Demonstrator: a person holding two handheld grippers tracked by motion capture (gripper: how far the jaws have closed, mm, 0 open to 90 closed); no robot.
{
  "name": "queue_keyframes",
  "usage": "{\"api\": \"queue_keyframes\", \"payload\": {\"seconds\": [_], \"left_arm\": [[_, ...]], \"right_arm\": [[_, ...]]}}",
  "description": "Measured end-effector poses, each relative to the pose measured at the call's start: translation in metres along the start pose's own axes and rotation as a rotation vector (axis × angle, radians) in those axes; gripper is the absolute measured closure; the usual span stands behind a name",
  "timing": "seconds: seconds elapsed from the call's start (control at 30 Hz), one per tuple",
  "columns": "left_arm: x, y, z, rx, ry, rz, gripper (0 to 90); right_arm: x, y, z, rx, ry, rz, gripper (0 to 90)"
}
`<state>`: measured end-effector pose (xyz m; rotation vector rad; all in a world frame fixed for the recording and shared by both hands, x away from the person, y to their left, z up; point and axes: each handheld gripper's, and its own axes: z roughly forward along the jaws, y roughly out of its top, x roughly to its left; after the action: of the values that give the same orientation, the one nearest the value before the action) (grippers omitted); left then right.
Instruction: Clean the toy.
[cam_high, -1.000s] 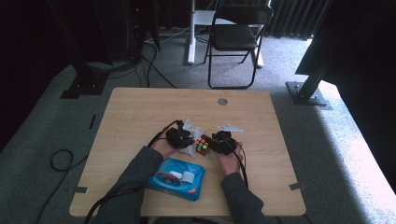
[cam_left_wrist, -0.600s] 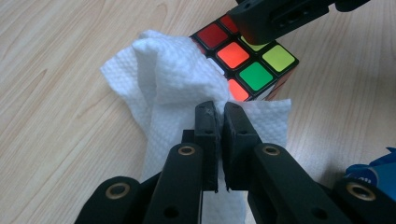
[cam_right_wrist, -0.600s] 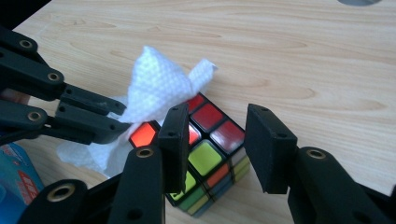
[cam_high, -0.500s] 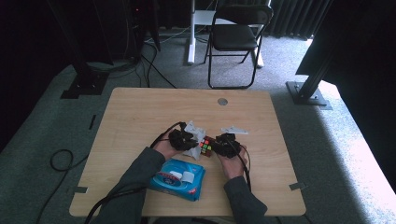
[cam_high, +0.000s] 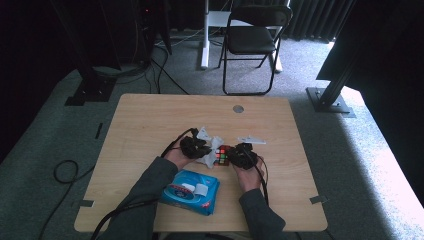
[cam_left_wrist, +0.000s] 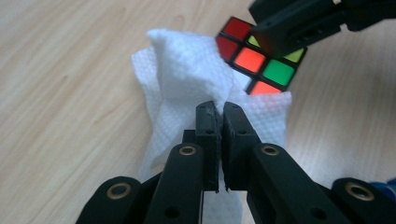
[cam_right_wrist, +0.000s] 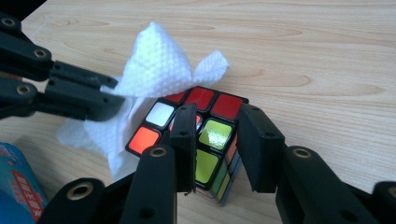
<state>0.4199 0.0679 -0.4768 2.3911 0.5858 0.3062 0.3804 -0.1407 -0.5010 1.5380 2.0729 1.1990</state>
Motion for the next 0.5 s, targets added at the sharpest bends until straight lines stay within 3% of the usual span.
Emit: {"api": "queue_keyframes", "payload": {"seconds": [0.27, 0.5], "left_arm": [[0.0038, -0.0001, 0.0034, -0.024, 0.025, -0.047, 87.3], [0.0042, 0.0008, 0.0073, -0.024, -0.005, -0.067, 87.3]], "right_arm": [[0.0028, 0.0008, 0.0023, -0.005, -0.006, 0.006, 70.3], [0.0016, -0.0002, 0.0022, -0.010, 0.001, 0.013, 70.3]]}}
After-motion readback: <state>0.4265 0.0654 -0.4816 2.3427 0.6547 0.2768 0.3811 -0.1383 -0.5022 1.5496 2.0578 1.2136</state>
